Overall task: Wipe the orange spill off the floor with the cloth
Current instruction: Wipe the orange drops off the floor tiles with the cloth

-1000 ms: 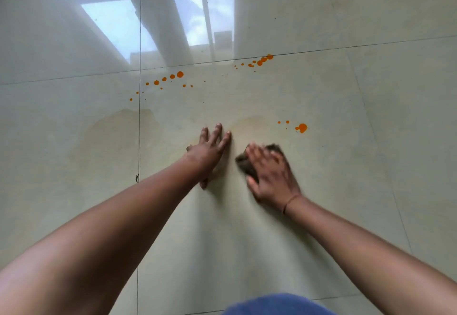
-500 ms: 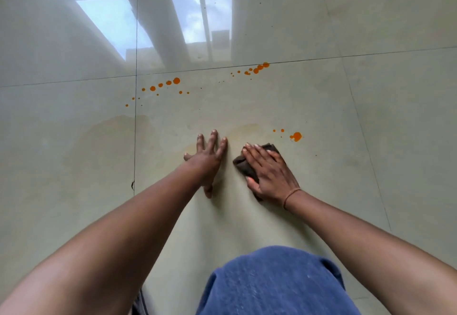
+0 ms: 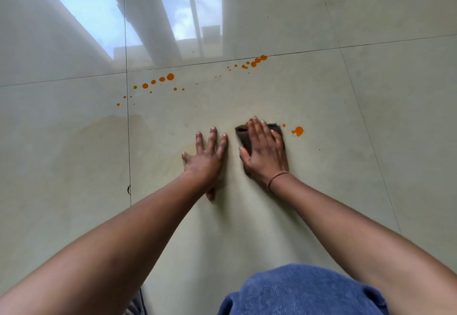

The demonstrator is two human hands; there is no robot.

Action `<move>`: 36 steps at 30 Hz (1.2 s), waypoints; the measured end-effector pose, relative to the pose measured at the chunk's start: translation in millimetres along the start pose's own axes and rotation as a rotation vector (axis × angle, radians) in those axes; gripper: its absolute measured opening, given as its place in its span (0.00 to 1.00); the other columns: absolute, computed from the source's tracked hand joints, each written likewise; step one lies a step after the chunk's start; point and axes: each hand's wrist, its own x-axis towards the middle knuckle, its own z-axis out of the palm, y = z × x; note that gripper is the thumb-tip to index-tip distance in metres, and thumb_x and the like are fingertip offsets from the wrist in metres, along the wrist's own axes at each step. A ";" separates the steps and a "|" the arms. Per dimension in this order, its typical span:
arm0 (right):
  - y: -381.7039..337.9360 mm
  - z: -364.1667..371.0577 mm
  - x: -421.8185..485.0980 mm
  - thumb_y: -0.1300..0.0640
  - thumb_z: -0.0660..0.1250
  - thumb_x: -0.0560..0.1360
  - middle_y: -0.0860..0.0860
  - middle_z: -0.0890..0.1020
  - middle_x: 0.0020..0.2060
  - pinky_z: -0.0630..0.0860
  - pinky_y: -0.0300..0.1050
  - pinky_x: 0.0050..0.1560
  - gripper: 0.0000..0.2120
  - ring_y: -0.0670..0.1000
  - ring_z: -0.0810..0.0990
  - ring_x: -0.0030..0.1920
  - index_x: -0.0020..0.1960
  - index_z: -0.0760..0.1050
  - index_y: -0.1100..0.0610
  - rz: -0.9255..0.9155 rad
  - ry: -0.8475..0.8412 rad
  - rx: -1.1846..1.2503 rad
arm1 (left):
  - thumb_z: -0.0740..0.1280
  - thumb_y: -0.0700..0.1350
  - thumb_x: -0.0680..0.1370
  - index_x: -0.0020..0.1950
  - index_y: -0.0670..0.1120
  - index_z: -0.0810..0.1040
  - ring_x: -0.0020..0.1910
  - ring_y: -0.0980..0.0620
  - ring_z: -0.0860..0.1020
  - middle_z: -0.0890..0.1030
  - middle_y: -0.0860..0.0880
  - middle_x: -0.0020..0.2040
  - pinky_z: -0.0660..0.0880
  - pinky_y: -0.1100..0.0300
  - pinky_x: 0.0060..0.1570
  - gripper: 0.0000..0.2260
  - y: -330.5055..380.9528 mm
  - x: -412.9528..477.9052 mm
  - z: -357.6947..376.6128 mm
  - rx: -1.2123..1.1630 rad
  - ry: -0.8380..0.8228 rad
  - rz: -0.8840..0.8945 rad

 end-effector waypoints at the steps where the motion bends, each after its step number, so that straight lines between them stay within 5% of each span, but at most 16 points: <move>1: -4.9 2.9 -12.0 0.43 0.55 0.74 0.56 0.66 0.74 0.59 0.52 0.71 0.34 0.55 0.64 0.74 0.75 0.62 0.59 -0.076 -0.034 -0.016 | 0.84 0.45 0.58 0.76 0.50 0.29 0.75 0.34 0.34 0.26 0.46 0.75 0.60 0.27 0.62 0.69 -0.4 -1.0 -0.9 0.004 0.004 0.004; 4: 21.1 -0.5 -63.6 0.43 0.56 0.74 0.54 0.62 0.76 0.60 0.52 0.71 0.34 0.52 0.60 0.75 0.76 0.60 0.57 -0.380 -0.117 -0.111 | 0.84 0.46 0.58 0.77 0.50 0.30 0.75 0.34 0.34 0.27 0.46 0.75 0.60 0.27 0.63 0.69 -3.5 -3.6 -3.3 0.000 0.005 0.017; 9: 29.1 -0.5 -24.7 0.43 0.55 0.74 0.56 0.66 0.74 0.58 0.52 0.70 0.33 0.55 0.65 0.73 0.75 0.63 0.59 0.083 0.032 -0.044 | 0.84 0.48 0.58 0.76 0.47 0.29 0.74 0.32 0.34 0.26 0.43 0.74 0.60 0.27 0.64 0.69 1.8 -0.6 -4.8 0.022 -0.018 0.019; 14: 31.3 1.9 -78.8 0.43 0.58 0.73 0.53 0.62 0.76 0.61 0.53 0.70 0.34 0.51 0.60 0.75 0.76 0.60 0.56 -0.244 -0.083 -0.094 | 0.81 0.56 0.60 0.78 0.46 0.35 0.75 0.34 0.36 0.31 0.42 0.77 0.52 0.33 0.71 0.65 5.9 6.5 -10.5 -0.043 0.089 0.068; 19: 88.7 -16.7 -31.1 0.43 0.51 0.73 0.56 0.66 0.74 0.55 0.52 0.71 0.35 0.55 0.64 0.74 0.75 0.63 0.60 0.338 0.122 -0.010 | 0.83 0.51 0.58 0.77 0.47 0.31 0.74 0.34 0.31 0.26 0.43 0.75 0.45 0.28 0.68 0.68 19.4 23.2 -21.5 -0.050 0.024 0.130; 21: 63.6 -13.5 6.3 0.43 0.51 0.72 0.58 0.68 0.73 0.54 0.51 0.70 0.35 0.57 0.65 0.73 0.73 0.65 0.61 0.417 0.152 0.021 | 0.83 0.50 0.59 0.77 0.47 0.31 0.73 0.33 0.31 0.26 0.43 0.74 0.45 0.28 0.68 0.67 19.9 25.9 -19.4 -0.048 0.024 0.119; 27: 28.2 -7.7 -43.2 0.44 0.57 0.72 0.55 0.66 0.74 0.57 0.49 0.70 0.34 0.54 0.65 0.73 0.75 0.63 0.58 -0.143 -0.061 -0.082 | 0.83 0.51 0.58 0.77 0.45 0.33 0.75 0.36 0.33 0.28 0.45 0.76 0.47 0.31 0.69 0.68 12.4 21.2 -19.8 -0.065 0.062 0.142; 29: 66.3 -15.6 -53.8 0.44 0.56 0.71 0.56 0.67 0.73 0.57 0.49 0.70 0.35 0.55 0.66 0.72 0.74 0.64 0.59 -0.087 -0.018 -0.069 | 0.83 0.51 0.57 0.78 0.43 0.33 0.76 0.38 0.33 0.30 0.46 0.77 0.46 0.32 0.71 0.68 7.2 21.2 -15.6 -0.095 0.088 0.146; 33: 76.1 -20.5 17.4 0.42 0.53 0.72 0.58 0.65 0.74 0.57 0.53 0.72 0.36 0.56 0.63 0.74 0.75 0.62 0.60 0.327 0.117 -0.036 | 0.83 0.50 0.58 0.77 0.42 0.33 0.76 0.40 0.33 0.30 0.47 0.77 0.44 0.35 0.72 0.68 5.5 23.3 -9.4 -0.140 0.117 0.159; 36: 15.8 -5.9 36.0 0.43 0.55 0.72 0.57 0.64 0.75 0.57 0.53 0.72 0.35 0.55 0.62 0.75 0.75 0.61 0.59 0.150 0.079 -0.021 | 0.83 0.51 0.58 0.78 0.41 0.34 0.76 0.41 0.34 0.31 0.45 0.77 0.42 0.39 0.73 0.68 2.8 22.0 -7.8 -0.203 0.138 0.176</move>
